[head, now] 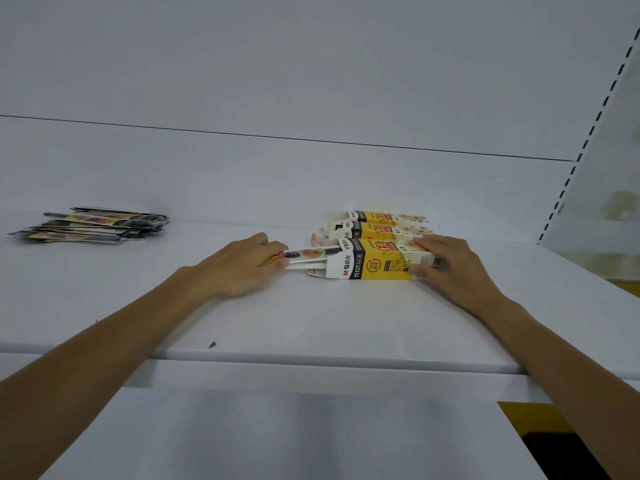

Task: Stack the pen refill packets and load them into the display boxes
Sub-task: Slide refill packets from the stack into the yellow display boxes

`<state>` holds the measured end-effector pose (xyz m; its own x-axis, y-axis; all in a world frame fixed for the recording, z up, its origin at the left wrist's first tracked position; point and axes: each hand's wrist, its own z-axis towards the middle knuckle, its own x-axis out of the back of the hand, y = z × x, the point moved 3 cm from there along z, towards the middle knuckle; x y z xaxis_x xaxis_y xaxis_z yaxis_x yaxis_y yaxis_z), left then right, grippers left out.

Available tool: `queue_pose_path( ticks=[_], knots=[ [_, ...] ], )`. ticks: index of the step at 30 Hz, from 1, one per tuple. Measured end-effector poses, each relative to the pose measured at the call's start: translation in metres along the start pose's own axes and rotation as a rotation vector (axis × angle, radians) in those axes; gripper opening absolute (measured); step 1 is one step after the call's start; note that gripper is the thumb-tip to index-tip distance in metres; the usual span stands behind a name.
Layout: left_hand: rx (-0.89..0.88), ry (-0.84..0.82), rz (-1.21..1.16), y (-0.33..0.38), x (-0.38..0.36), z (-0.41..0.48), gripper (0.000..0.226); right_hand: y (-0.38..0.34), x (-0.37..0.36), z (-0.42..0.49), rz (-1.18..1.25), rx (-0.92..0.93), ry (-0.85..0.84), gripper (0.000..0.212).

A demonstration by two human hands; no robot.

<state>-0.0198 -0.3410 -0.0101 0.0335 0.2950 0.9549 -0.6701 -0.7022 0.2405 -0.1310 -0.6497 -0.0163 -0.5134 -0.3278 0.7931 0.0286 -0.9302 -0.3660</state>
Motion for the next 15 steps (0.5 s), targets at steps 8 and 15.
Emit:
queue_pose_path(
  ticks=[8, 15],
  knots=[
    [-0.024, 0.069, -0.148, 0.062, -0.014, 0.030, 0.050, -0.006, -0.001, -0.001, -0.013, 0.008, 0.017, 0.055],
    [0.305, 0.387, -0.197, 0.041, 0.010, 0.000, 0.037, -0.007, 0.003, -0.002, -0.073, -0.108, 0.096, 0.066]
  ],
)
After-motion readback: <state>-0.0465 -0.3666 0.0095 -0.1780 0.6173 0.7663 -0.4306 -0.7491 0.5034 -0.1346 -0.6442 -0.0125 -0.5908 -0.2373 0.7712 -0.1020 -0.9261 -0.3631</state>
